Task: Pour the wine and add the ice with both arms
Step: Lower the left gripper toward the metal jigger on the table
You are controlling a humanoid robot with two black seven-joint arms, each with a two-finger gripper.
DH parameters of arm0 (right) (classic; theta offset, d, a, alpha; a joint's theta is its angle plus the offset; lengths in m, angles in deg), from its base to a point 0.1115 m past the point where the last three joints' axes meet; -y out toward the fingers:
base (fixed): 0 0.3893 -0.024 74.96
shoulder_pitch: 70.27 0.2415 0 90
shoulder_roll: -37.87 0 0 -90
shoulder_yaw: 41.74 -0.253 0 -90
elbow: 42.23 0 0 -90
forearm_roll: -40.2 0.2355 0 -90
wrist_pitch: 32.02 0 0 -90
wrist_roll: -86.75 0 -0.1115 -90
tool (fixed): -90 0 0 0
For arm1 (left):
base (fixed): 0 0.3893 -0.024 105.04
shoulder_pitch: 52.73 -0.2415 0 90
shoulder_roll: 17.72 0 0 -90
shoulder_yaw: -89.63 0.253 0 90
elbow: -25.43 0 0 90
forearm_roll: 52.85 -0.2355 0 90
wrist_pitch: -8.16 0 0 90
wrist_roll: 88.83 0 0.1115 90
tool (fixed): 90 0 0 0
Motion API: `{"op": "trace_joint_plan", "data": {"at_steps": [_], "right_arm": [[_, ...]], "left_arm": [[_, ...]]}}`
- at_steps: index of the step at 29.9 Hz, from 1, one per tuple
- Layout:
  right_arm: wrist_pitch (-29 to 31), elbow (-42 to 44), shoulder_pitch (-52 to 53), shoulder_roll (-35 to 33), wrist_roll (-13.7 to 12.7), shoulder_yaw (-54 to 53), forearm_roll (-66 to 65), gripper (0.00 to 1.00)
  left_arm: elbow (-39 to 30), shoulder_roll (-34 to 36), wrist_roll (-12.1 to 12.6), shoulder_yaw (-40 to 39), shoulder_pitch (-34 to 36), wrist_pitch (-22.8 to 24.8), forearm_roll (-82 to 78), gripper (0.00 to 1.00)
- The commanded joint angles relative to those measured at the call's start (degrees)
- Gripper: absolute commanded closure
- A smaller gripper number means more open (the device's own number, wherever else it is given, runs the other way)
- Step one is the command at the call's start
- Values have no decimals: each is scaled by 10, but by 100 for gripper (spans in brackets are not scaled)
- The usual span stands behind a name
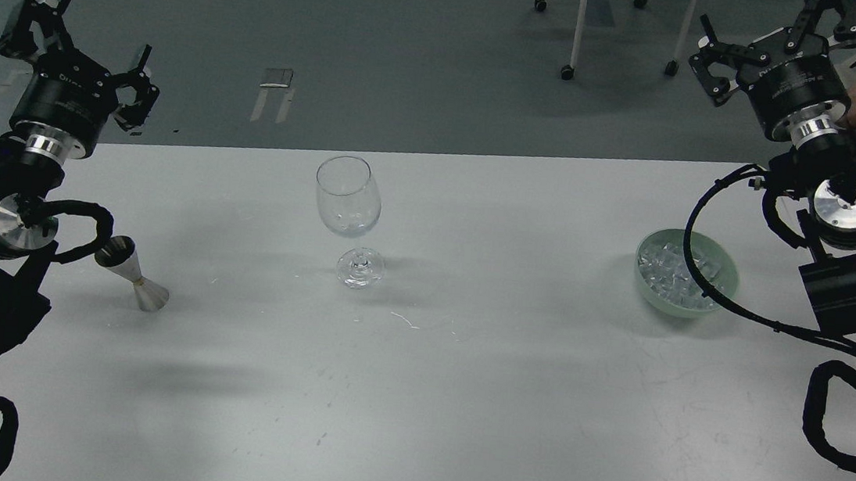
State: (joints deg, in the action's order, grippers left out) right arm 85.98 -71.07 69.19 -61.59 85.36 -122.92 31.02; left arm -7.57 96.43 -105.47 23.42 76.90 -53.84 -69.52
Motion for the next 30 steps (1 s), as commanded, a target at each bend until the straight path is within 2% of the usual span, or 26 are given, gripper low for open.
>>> {"op": "trace_joint_plan", "data": {"at_steps": [1,19,30], "right_arm": [[0,-1,2,0,0,0,-1,0],[0,-3,6,-13,-4,9,-3,0],[0,-3,14,-35,-3,7,-1,0]], "left_arm": [[0,0,0,3,2,0,-1,2],[9,4,-4,2,9,0,0,2],[19,15,3,-13,12,0,44,2]]}}
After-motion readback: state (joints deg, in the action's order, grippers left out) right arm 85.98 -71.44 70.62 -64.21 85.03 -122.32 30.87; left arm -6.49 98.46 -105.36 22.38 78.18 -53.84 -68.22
